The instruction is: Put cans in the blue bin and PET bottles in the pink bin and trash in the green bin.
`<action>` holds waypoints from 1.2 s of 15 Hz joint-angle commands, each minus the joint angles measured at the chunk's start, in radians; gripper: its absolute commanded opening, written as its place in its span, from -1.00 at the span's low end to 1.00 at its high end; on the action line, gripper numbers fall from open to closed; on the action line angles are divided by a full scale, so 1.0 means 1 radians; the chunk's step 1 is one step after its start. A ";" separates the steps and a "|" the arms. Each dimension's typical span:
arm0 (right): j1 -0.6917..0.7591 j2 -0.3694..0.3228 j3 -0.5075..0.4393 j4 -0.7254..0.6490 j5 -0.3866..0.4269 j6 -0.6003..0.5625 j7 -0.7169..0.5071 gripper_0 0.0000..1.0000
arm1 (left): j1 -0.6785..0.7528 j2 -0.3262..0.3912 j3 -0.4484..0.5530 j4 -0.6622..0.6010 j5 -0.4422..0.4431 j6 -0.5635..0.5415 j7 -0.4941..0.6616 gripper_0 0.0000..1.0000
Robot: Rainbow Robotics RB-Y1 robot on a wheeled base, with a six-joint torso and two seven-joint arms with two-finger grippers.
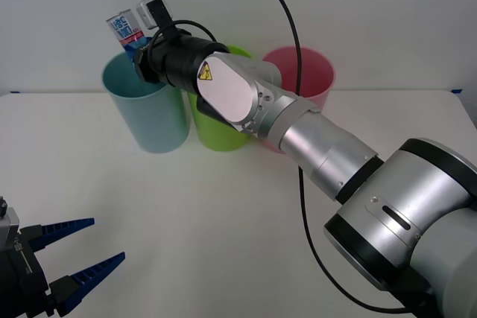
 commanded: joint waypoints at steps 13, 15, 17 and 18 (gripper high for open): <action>-0.001 0.000 0.003 -0.003 -0.017 0.003 0.010 -1.00 | 0.000 0.000 0.000 0.000 0.000 0.000 0.000 1.00; 0.001 0.000 0.006 -0.003 -0.017 0.002 0.011 -0.98 | 0.000 0.000 0.000 0.000 0.000 0.000 0.000 1.00; -0.001 0.000 0.005 -0.003 -0.017 0.003 0.013 -0.17 | 0.000 0.000 0.000 0.000 0.000 0.000 0.000 1.00; 0.001 0.000 0.006 -0.008 -0.017 0.003 0.016 0.26 | 0.000 0.000 0.000 0.000 0.000 0.000 0.000 1.00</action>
